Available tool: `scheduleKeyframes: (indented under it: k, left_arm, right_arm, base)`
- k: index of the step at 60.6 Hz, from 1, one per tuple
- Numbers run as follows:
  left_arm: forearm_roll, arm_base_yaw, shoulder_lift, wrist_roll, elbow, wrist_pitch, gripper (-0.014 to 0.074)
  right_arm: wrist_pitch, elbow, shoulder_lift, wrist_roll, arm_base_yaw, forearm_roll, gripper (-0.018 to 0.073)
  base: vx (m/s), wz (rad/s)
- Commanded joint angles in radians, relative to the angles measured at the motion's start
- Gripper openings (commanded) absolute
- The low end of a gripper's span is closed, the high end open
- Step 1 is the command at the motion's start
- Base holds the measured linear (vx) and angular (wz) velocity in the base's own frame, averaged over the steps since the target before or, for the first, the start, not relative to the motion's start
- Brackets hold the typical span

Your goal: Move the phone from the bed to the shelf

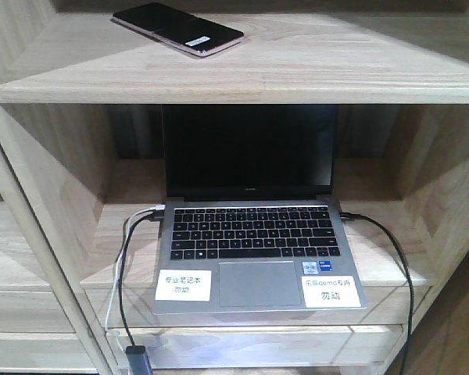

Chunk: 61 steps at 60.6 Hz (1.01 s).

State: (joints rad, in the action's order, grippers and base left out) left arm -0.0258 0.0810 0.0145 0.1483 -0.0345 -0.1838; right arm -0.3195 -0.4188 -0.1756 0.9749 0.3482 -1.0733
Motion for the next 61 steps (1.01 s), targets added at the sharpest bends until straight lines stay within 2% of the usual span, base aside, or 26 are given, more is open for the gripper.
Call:
scheduleKeyframes:
  k: [1,30,36,40,45,51,61]
  left_arm:
    - [-0.009,0.000,0.012,-0.006,0.023,0.072,0.0001]
    - [-0.009,0.000,0.012,-0.006,0.023,0.072,0.0001]
    - [-0.009,0.000,0.012,-0.006,0.023,0.072,0.0001]
    - [-0.009,0.000,0.012,-0.006,0.023,0.072,0.0001]
    - [-0.009,0.000,0.012,-0.006,0.023,0.072,0.0001]
    - [-0.009,0.000,0.012,-0.006,0.023,0.072,0.0001]
    - [-0.009,0.000,0.012,-0.006,0.023,0.072,0.0001]
  right_arm:
    - [0.043,-0.025,-0.011,0.001,-0.003,-0.015,-0.0008]
    - [0.066,-0.025,-0.011,-0.005,-0.003,-0.015,-0.0008]
    - [0.066,-0.025,-0.011,-0.074,-0.003,0.013,-0.0008]
    - [0.066,-0.025,-0.011,-0.189,-0.003,0.089,-0.0008]
    - [0.066,-0.025,-0.011,-0.374,-0.003,0.241,-0.0008]
    - [0.066,-0.025,-0.011,-0.634,-0.003,0.467,-0.0008]
    - [0.071,-0.025,-0.011,-1.039,-0.008,0.915,-0.0008]
  base:
    - [0.00,0.00]
    - [0.00,0.00]
    - [0.00,0.00]
    - [0.00,0.00]
    - [0.00,0.00]
    - [0.00,0.00]
    - [0.00,0.00]
